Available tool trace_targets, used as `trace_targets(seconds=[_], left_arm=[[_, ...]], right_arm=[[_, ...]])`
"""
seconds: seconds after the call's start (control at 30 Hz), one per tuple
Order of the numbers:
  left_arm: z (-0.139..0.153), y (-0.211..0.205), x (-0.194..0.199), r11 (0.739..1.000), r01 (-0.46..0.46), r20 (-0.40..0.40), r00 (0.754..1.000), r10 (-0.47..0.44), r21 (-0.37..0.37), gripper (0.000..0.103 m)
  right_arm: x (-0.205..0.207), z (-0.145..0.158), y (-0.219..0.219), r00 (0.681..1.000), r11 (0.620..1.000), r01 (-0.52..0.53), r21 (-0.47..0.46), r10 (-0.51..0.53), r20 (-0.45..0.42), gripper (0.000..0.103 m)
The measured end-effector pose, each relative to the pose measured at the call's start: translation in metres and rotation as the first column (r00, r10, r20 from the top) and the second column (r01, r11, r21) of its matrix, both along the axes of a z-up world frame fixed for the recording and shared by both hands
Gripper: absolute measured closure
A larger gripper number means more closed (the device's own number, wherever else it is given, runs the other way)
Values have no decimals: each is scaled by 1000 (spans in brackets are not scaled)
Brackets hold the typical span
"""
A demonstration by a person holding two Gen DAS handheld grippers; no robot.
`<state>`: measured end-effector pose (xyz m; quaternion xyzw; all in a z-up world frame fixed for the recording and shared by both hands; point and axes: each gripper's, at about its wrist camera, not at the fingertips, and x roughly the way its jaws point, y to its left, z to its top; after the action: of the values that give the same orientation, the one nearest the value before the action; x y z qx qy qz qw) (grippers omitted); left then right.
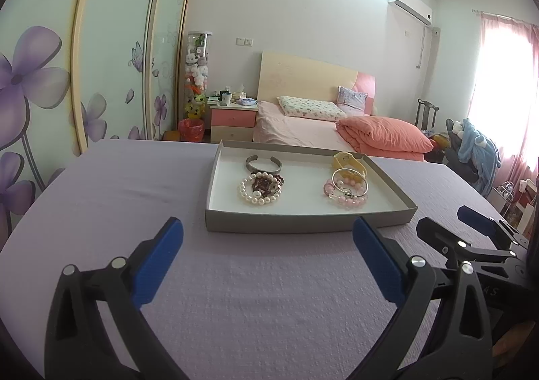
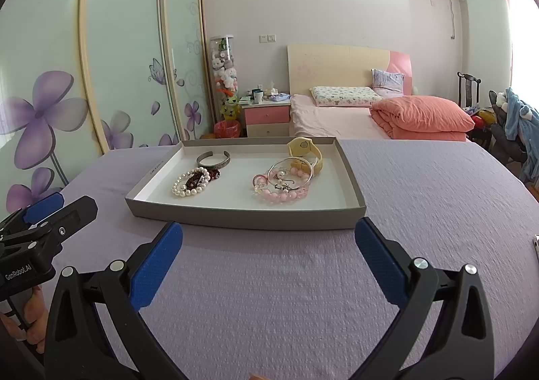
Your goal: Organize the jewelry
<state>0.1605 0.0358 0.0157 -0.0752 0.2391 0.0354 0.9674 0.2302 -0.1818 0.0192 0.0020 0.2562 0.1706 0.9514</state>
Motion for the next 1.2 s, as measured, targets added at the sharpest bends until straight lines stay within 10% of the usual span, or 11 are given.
trace_targets(seconds=[1.2], left_arm=[[-2, -3, 2, 1000, 5, -11, 1000, -5, -1, 2]], right_arm=[[1, 1, -1, 1000, 1000, 0, 0, 0, 4, 1]])
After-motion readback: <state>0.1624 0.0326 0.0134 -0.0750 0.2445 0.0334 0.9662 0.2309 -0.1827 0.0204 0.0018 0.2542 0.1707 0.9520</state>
